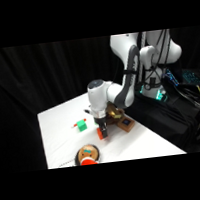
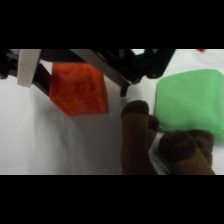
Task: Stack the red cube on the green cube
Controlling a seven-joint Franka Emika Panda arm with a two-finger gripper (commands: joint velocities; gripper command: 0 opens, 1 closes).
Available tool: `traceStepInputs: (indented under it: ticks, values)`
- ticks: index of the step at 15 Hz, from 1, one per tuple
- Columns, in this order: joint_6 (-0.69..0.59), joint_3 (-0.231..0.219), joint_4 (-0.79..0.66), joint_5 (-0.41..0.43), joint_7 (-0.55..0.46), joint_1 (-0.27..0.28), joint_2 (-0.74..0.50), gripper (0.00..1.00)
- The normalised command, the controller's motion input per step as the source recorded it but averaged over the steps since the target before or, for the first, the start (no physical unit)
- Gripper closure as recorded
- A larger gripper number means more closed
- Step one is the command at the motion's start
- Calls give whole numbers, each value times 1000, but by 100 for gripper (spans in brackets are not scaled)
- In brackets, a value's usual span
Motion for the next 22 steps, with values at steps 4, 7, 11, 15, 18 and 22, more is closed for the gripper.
traceStepInputs:
  ticks: [4, 7, 11, 15, 18, 22]
  values:
    - [98, -101, 98, -56, 118, 130, 75, 52]
    - [52, -108, 80, -70, 118, 123, 33, 72]
    - [-155, -96, -49, -106, 75, 118, -205, 75]
    - [-425, -73, -82, -172, 27, 68, -441, 76]
    - [-465, 13, 26, -171, -29, -55, -373, 76]
    - [-358, 94, 120, -95, -139, -174, -219, 76]
